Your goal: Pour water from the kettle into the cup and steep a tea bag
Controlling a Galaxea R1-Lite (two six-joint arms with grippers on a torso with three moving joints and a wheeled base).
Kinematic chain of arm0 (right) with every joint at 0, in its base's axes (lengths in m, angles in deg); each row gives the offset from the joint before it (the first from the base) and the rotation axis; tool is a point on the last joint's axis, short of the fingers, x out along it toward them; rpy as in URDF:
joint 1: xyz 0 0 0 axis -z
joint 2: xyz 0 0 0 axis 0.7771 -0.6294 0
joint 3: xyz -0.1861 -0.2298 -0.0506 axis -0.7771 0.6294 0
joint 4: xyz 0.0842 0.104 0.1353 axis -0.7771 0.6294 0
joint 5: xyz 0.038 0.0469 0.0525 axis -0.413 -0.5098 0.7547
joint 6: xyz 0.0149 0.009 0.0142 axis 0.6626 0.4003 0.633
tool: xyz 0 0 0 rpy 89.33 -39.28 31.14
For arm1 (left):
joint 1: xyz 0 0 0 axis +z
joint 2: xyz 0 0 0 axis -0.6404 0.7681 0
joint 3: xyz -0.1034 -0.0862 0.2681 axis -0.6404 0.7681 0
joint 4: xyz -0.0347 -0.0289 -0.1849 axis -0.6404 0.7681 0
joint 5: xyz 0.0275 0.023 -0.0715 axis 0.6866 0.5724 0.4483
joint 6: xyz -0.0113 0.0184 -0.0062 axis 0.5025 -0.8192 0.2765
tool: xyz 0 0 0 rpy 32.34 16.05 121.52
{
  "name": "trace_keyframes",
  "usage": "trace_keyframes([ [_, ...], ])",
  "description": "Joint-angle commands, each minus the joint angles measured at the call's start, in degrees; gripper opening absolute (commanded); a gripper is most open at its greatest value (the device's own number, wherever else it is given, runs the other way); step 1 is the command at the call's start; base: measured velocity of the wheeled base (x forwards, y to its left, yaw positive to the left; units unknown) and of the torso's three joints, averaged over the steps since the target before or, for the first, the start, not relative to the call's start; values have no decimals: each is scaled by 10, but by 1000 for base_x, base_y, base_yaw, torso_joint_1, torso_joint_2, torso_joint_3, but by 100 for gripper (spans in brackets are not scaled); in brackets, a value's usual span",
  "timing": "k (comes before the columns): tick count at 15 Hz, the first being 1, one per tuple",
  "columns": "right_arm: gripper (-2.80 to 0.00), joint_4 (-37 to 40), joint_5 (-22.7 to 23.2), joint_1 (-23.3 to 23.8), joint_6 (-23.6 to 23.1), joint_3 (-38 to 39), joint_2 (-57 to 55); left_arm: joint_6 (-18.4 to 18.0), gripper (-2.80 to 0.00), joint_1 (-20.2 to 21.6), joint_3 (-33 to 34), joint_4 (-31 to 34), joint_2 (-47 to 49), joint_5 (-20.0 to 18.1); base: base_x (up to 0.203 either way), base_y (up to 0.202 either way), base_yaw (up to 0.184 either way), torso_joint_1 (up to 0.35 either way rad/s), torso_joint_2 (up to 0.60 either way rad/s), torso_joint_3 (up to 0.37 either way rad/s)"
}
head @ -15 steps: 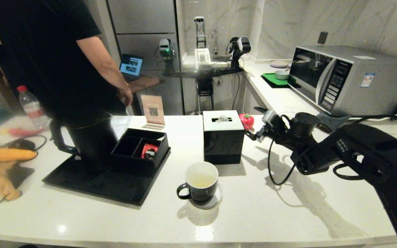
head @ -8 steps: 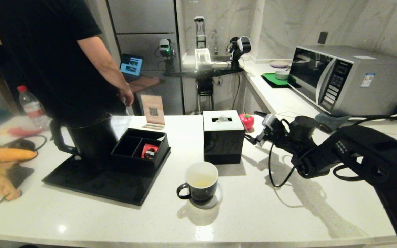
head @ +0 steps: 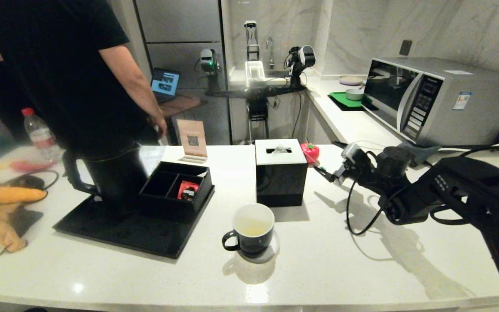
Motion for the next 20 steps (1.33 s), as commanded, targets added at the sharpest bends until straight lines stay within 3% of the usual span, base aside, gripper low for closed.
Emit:
trace_keyframes([
  [1, 0, -9, 3, 10, -1, 12, 10, 1, -280, 0, 0, 0, 0, 0, 0, 0, 0, 0, 0, 0],
  [11, 0, -10, 4, 21, 8, 44, 56, 1, -280, 0, 0, 0, 0, 0, 0, 0, 0, 0, 0, 0],
  [20, 0, -15, 3, 24, 31, 120, 145, 1, -280, 0, 0, 0, 0, 1, 0, 0, 0, 0, 0, 0],
])
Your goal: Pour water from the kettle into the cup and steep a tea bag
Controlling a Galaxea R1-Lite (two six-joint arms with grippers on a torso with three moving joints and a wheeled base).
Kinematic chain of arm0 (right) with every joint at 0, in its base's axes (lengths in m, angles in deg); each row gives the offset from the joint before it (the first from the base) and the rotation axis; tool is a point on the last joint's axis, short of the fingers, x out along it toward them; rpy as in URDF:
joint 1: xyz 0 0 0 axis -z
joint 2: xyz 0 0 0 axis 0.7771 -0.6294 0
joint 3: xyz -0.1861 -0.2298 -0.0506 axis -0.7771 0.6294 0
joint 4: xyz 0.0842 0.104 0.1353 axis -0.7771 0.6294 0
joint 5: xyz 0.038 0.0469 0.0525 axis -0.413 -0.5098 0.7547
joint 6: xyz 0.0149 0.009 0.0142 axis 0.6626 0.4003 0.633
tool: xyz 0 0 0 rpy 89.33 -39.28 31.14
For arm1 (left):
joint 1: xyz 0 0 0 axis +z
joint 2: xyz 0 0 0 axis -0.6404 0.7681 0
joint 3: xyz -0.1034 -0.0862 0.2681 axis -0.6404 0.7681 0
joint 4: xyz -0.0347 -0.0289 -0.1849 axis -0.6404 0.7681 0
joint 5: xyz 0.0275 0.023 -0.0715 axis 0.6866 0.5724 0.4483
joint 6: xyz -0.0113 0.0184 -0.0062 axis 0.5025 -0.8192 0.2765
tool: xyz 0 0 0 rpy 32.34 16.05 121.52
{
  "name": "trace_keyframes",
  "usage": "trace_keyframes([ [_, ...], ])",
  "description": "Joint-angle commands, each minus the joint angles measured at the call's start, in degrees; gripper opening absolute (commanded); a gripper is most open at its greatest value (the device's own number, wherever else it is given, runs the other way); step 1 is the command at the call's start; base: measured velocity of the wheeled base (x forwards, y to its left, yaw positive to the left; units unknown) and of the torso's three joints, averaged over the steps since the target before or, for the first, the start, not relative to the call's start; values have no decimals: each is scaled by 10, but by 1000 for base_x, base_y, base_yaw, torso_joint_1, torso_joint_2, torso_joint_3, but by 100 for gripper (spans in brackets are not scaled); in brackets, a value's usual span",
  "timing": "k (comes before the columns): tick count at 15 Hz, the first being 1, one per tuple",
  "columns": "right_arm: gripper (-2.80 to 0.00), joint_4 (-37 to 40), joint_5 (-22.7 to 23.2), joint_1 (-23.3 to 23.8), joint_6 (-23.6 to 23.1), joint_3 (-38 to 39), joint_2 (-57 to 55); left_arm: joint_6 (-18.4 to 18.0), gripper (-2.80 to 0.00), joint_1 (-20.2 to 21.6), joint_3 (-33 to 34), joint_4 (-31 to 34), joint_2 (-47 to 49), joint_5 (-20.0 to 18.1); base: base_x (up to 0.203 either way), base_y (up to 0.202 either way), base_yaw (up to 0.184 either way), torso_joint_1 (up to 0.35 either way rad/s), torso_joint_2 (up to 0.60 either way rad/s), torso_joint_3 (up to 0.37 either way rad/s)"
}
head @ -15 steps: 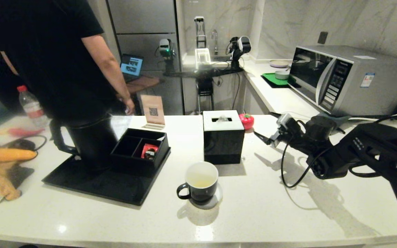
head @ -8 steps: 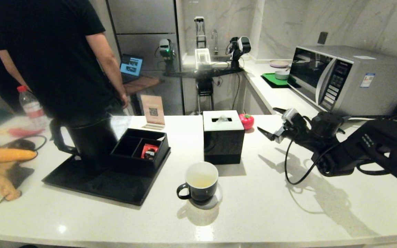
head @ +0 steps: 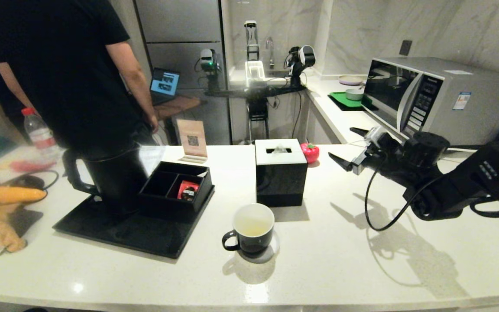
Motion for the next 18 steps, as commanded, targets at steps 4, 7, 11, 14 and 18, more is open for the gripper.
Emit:
trace_keyframes([
  [4, -280, -5, 2, 0, 11, 43, 60, 0, -280, 0, 0, 1, 0, 0, 0, 0, 0, 0, 0, 0],
  [7, -280, -1, 2, 0, 12, 55, 86, 0, -280, 0, 0, 0, 0, 0, 0, 0, 0, 0, 0, 0],
  [11, -280, 12, 2, -6, 42, 68, 133, 0, -280, 0, 0, 0, 0, 0, 0, 0, 0, 0, 0, 0],
  [14, -280, 36, 1, -9, 57, 68, 166, 0, -280, 0, 0, 0, 0, 0, 0, 0, 0, 0, 0, 0],
  [18, -280, 64, -30, -8, 95, 72, 215, 0, -280, 0, 0, 0, 0, 0, 0, 0, 0, 0, 0, 0],
])
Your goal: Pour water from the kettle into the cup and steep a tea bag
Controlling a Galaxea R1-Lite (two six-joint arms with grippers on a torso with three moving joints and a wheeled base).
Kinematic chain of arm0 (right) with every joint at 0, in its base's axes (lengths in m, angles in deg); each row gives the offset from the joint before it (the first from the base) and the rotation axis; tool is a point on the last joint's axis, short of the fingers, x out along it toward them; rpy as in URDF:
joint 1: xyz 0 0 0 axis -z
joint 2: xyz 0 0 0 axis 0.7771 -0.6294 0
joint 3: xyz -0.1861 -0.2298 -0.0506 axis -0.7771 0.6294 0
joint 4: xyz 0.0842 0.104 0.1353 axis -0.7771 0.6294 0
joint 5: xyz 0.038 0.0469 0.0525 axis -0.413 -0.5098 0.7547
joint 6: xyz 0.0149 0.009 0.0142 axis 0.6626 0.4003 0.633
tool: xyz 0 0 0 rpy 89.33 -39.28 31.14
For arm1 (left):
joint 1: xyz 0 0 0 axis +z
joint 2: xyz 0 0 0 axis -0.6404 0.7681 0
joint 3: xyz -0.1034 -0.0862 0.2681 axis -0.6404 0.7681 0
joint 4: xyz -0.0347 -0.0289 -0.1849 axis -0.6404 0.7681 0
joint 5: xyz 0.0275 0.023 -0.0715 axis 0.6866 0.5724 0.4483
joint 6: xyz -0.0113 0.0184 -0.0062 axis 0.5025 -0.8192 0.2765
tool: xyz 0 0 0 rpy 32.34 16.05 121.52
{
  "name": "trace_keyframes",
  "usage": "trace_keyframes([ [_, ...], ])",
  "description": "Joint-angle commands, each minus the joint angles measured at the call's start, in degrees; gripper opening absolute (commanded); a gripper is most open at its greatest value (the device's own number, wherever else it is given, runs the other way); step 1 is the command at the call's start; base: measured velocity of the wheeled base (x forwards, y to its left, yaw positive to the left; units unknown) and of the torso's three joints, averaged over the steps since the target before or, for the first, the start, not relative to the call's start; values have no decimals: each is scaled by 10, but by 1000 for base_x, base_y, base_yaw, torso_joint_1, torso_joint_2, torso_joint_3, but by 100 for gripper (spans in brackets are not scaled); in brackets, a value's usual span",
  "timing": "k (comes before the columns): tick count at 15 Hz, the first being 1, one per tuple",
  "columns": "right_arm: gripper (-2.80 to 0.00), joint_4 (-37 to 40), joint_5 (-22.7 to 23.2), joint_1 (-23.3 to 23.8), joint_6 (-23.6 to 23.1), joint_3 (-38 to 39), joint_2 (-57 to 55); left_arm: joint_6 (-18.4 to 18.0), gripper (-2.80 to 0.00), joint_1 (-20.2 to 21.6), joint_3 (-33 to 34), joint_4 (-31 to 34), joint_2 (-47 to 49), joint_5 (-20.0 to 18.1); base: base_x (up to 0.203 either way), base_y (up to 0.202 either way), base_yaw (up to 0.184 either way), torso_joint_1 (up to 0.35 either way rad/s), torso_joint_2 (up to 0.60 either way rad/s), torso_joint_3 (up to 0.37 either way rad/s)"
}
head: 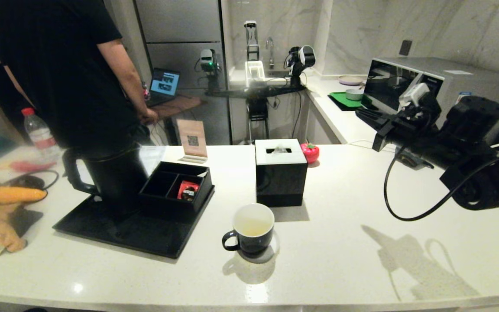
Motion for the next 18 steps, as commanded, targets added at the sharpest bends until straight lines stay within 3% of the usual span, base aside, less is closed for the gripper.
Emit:
trace_keyframes([
  [1, -280, 15, -32, 0, 23, 5, 46, 0, -280, 0, 0, 0, 0, 1, 0, 0, 0, 0, 0, 0],
  [5, -280, 102, -72, -2, 84, 11, 119, 0, -280, 0, 0, 0, 0, 1, 0, 0, 0, 0, 0, 0],
  [9, -280, 181, -77, -2, 122, 11, 177, 0, -280, 0, 0, 0, 0, 1, 0, 0, 0, 0, 0, 0],
  [14, -280, 207, -97, -29, 125, 65, 251, 0, -280, 0, 0, 0, 0, 0, 0, 0, 0, 0, 0, 0],
  [16, -280, 270, -98, -52, 123, 71, 295, 0, -280, 0, 0, 0, 0, 1, 0, 0, 0, 0, 0, 0],
  [18, -280, 318, -98, -69, 92, 71, 311, 0, -280, 0, 0, 0, 0, 1, 0, 0, 0, 0, 0, 0],
])
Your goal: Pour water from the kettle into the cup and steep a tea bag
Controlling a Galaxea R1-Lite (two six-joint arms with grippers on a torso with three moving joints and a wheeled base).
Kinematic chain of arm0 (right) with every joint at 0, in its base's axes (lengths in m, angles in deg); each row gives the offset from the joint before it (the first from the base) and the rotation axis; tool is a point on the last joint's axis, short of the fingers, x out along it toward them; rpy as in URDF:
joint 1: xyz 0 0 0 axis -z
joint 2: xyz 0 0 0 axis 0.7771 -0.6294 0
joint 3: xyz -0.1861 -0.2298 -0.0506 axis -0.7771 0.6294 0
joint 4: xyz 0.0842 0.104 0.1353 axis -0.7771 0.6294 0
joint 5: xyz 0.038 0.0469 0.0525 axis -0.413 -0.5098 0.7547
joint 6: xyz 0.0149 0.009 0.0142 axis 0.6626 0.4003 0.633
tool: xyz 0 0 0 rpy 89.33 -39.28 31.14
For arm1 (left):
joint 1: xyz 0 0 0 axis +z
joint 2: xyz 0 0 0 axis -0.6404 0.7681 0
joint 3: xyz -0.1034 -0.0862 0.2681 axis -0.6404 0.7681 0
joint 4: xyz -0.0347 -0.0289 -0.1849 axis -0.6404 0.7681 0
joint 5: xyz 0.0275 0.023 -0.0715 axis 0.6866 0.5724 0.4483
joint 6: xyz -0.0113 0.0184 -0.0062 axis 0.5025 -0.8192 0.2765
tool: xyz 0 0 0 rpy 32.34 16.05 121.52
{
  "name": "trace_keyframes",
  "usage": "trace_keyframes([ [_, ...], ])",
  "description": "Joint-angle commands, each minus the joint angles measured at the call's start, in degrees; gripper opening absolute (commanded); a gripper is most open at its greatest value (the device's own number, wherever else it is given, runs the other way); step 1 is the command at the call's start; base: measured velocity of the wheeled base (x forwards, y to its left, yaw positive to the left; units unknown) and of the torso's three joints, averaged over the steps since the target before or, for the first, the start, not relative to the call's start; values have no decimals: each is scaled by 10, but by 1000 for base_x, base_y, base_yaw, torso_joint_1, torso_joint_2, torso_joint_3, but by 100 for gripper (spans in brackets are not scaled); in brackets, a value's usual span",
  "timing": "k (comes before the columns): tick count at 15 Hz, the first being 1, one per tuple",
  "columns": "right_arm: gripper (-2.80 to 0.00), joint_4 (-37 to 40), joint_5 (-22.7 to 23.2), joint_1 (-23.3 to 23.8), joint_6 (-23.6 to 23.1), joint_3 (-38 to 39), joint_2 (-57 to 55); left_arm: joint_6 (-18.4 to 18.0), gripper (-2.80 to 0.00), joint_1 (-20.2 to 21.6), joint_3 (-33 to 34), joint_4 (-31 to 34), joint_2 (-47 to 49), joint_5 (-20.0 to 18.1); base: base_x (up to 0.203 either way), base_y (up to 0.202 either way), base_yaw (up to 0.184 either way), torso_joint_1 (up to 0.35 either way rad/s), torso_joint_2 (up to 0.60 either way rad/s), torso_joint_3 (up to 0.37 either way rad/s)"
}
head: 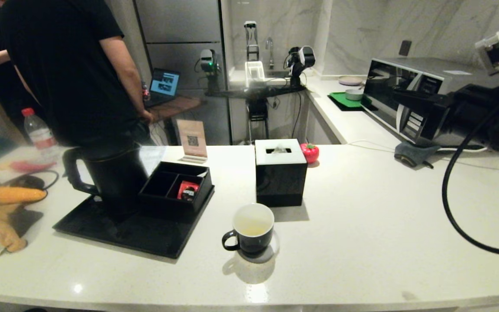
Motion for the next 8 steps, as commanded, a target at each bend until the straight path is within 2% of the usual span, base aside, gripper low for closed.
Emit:
trace_keyframes([
  [1, -280, 25, 3, -18, -22, -4, 29, 0, -280, 0, 0, 0, 0, 0, 0, 0, 0, 0, 0, 0],
  [5, -280, 55, 8, -81, -19, -56, -11, 0, -280, 0, 0, 0, 0, 0, 0, 0, 0, 0, 0, 0],
  [8, -280, 57, 60, -89, -4, -116, -68, 0, -280, 0, 0, 0, 0, 0, 0, 0, 0, 0, 0, 0],
])
